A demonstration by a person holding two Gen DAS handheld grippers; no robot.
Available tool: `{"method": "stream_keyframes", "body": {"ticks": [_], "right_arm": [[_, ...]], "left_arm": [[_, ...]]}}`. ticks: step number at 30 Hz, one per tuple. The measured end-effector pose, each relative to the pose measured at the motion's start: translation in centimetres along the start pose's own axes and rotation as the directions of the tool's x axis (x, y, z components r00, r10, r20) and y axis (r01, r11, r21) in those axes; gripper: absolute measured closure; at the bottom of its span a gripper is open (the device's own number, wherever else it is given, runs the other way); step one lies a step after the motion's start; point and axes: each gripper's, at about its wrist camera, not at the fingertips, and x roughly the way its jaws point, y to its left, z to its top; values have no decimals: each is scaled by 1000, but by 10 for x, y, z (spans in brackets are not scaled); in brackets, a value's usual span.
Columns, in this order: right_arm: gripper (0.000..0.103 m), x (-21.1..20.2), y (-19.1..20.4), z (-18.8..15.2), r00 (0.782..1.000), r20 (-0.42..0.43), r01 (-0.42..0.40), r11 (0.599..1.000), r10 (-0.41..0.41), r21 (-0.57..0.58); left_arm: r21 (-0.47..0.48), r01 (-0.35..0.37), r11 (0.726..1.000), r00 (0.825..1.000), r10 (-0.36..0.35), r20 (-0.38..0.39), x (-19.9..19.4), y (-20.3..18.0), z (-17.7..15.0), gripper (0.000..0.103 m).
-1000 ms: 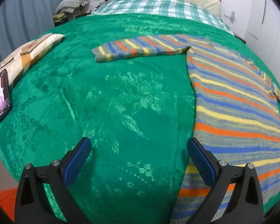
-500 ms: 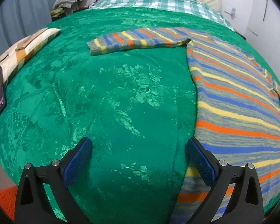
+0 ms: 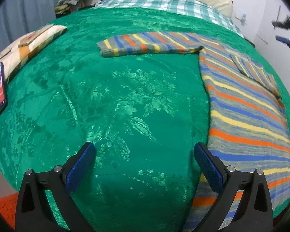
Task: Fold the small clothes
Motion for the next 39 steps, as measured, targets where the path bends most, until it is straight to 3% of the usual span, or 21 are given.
{"method": "stream_keyframes", "body": {"ticks": [5, 11, 17, 23, 27, 30, 39], "right_arm": [[48, -8, -30, -17, 997, -32, 77, 997, -77, -3], [48, -15, -70, -90, 981, -143, 130, 991, -127, 13], [48, -30, -52, -194, 965, -175, 176, 977, -196, -121], [48, -70, -17, -263, 967, -75, 228, 958, -244, -171], [40, -88, -4, -287, 959, 6, 283, 948, -285, -147], [40, -94, 1, -297, 948, 49, 317, 939, -313, -130], [37, -95, -7, -313, 953, 46, 303, 950, -301, -79]], "left_arm": [[-31, 22, 999, 1000, -22, -12, 3, 4, 3, 1], [-10, 6, 1000, 1000, -6, -14, 7, 0, 2, 1], [20, -4, 1000, 1000, 4, -17, 9, -7, 0, 1], [41, -11, 999, 1000, 12, -21, 10, -12, -3, 1], [63, -23, 998, 999, 25, -29, 13, -15, -6, 1], [80, -40, 996, 999, 42, -29, 15, -19, -8, 1], [87, -77, 993, 997, 78, -6, 15, -22, -16, 0]]}}
